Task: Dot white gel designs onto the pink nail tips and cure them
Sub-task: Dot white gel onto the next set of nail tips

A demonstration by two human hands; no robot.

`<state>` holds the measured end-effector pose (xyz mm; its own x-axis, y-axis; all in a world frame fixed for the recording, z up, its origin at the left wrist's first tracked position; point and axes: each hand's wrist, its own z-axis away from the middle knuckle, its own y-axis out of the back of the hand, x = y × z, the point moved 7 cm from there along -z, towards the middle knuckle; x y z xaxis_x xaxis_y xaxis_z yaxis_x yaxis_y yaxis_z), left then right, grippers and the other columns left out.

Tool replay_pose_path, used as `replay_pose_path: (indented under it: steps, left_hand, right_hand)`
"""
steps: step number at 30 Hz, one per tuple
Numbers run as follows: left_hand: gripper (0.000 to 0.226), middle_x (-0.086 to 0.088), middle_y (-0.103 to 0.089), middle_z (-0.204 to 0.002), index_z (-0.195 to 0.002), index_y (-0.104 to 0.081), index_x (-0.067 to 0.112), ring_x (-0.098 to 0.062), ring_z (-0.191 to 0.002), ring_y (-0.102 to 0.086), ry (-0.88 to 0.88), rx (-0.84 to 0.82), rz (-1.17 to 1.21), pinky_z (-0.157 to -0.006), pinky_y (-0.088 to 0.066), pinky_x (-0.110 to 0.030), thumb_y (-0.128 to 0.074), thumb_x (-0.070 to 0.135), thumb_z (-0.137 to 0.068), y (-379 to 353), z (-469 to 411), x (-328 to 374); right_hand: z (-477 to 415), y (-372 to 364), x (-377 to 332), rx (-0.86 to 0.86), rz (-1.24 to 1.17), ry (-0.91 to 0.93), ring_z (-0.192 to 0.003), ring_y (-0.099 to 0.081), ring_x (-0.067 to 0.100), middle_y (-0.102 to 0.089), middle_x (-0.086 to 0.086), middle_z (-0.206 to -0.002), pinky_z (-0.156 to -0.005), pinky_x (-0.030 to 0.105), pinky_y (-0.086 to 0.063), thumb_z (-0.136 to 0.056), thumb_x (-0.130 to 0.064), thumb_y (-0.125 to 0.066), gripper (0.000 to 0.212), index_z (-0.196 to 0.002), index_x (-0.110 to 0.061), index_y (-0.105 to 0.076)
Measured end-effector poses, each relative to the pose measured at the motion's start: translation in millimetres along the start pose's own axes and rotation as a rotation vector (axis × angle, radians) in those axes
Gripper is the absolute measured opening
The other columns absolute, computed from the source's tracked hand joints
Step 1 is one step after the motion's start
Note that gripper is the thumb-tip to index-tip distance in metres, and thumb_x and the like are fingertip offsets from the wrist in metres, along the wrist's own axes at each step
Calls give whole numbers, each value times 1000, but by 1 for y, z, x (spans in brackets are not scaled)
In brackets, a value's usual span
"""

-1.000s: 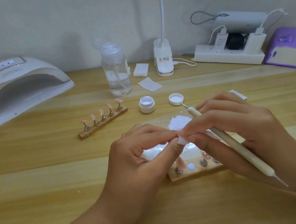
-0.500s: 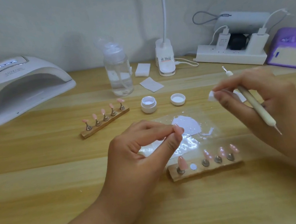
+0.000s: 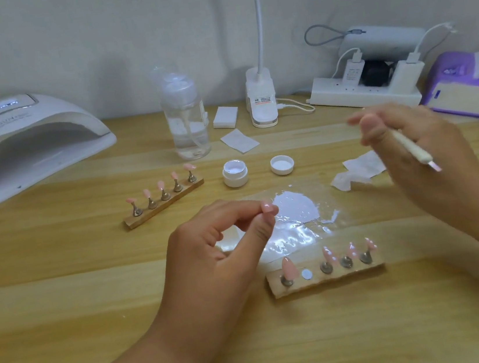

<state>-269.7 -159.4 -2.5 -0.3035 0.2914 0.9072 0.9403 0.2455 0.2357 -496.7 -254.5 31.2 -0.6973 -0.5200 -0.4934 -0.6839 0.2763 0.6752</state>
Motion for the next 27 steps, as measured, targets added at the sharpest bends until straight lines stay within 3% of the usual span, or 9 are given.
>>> replay_pose_path:
  steps: [2,7,11,12,15,18,27]
  left_hand:
    - [9,18,-71,-79,-81,-79,33,8,-77,-57,11,12,0,-62,-39,-2,-70,33,-82,1,0,-1]
    - [13,17,-73,-80,-80,-79,30,9,-70,-58,63,-9,19,-59,-39,0,-73,19,-85,0,-1,-9]
    - [11,14,-75,-85,-80,-79,32,1,-76,-66,78,-72,5,-63,-41,-2,-75,24,-87,-5,1,-13]
    - [8,13,-74,-85,-82,-78,33,-4,-74,-67,89,-82,6,-62,-43,-5,-76,28,-87,-6,1,-16]
    - [7,6,-74,-74,-85,-77,30,-16,-70,-70,125,-129,2,-67,-50,-27,-72,31,-90,-11,2,-25]
    - [8,6,-74,-70,-84,-77,28,-15,-75,-71,124,-138,-22,-75,-55,-40,-72,30,-90,-12,1,-27]
    - [15,9,-73,-65,-85,-75,30,-20,-70,-67,117,-148,-55,-74,-54,-46,-65,41,-83,-14,1,-23]
  right_hand:
    - [-9,-4,-1,-72,-223,-88,-74,-57,-6,-65,-18,-80,-67,10,-44,-99,-58,-35,38,-101,-30,-60]
    - [-15,-37,-24,-396,-361,-48,-45,-47,0,-58,-2,-49,-50,7,-37,-98,-41,-51,42,-68,-17,-67]
    - [-12,-59,-26,-319,-394,-65,-40,-52,-1,-53,1,-45,-44,8,-34,-96,-28,-61,49,-64,10,-60]
    - [-12,-64,-24,-307,-402,-78,-41,-54,-2,-54,6,-46,-44,8,-35,-96,-27,-62,50,-63,10,-58]
    - [-10,-74,-20,-339,-405,-99,-43,-55,-1,-55,-10,-43,-41,15,-41,-95,-27,-64,46,-55,-5,-56]
    - [-10,-75,-19,-342,-372,-67,-40,-53,-2,-52,-13,-42,-40,10,-37,-96,-25,-64,46,-58,0,-56]
    - [-11,-70,-17,-288,-329,-65,-41,-51,-2,-49,-4,-43,-43,6,-32,-96,-25,-63,47,-58,1,-54]
